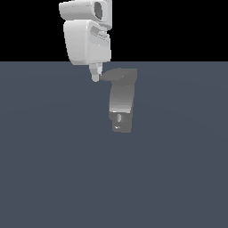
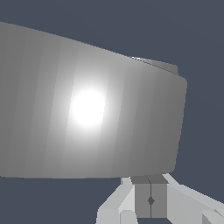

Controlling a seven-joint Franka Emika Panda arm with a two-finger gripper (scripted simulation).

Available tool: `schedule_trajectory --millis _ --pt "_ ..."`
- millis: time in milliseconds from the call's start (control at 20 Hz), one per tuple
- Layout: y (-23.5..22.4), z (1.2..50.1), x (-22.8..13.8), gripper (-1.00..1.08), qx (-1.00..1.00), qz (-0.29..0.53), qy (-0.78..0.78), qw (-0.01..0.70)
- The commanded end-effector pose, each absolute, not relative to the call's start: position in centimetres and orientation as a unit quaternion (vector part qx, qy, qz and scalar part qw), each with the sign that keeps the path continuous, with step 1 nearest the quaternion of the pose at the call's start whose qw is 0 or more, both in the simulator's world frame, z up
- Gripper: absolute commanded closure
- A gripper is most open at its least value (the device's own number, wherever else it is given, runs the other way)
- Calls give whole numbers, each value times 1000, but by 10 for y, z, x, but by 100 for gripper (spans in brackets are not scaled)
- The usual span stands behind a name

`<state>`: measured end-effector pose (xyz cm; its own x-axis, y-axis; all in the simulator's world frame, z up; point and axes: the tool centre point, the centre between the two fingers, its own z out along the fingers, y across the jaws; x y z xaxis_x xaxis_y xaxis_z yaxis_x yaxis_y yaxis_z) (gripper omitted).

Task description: Turn on the faucet by rotating a designated handle.

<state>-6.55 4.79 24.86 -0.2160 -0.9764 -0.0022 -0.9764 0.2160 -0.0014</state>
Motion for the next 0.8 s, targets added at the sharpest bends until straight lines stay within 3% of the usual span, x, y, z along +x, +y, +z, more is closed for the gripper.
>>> schedule_trajectory --millis 0,750 --pt "30 249 -69 108 -621 0 784 1" --pt "-48 249 -92 108 -620 0 785 0"
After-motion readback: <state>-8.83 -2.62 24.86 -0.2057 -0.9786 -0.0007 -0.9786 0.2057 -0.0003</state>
